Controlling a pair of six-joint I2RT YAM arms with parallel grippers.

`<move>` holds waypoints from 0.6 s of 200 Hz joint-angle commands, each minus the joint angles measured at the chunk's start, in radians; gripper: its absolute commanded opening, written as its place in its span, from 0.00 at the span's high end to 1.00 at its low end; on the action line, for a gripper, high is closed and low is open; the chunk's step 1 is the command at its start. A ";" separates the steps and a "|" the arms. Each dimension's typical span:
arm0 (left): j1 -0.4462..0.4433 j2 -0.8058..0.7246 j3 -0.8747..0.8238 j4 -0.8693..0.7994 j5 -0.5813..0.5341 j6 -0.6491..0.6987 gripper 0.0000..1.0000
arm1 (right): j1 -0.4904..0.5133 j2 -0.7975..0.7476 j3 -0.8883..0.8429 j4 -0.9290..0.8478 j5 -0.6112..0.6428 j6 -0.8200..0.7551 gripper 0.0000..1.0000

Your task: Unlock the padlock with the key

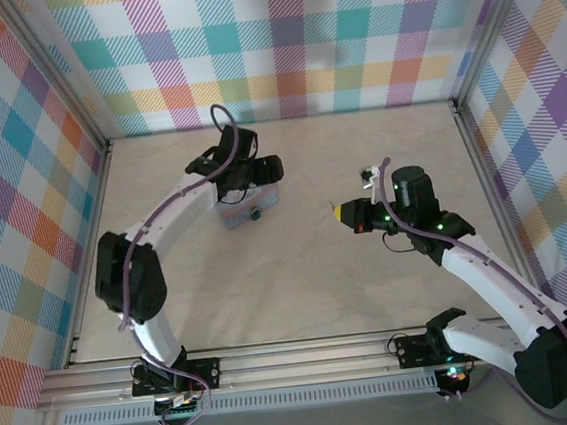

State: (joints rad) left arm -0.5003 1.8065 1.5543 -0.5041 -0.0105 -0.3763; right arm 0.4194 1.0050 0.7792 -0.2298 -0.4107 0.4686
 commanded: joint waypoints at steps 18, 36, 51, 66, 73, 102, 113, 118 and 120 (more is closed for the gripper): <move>0.007 0.167 0.214 -0.171 -0.100 0.060 0.18 | -0.001 -0.029 -0.030 -0.037 0.068 0.025 0.99; 0.007 0.253 0.314 -0.234 -0.130 0.074 0.17 | -0.001 -0.037 -0.032 -0.042 0.084 0.027 0.99; 0.007 0.319 0.389 -0.273 -0.140 0.093 0.17 | -0.002 -0.038 -0.032 -0.040 0.085 0.027 0.99; 0.007 0.382 0.462 -0.318 -0.156 0.101 0.17 | -0.002 -0.037 -0.029 -0.042 0.088 0.025 0.99; 0.007 0.407 0.489 -0.336 -0.162 0.104 0.17 | -0.004 -0.036 -0.028 -0.045 0.091 0.025 0.99; 0.007 0.461 0.532 -0.345 -0.142 0.108 0.16 | -0.004 -0.043 -0.023 -0.061 0.105 0.022 0.99; 0.006 0.472 0.536 -0.346 -0.130 0.112 0.16 | -0.005 -0.045 -0.023 -0.067 0.110 0.019 0.99; 0.007 0.477 0.539 -0.345 -0.126 0.113 0.16 | -0.005 -0.046 -0.021 -0.071 0.111 0.017 0.99; 0.007 0.478 0.539 -0.346 -0.123 0.114 0.16 | -0.005 -0.046 -0.021 -0.072 0.111 0.017 0.99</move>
State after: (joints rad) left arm -0.5003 2.2642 2.0560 -0.7959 -0.1432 -0.2893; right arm 0.4187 0.9840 0.7513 -0.2749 -0.3168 0.4892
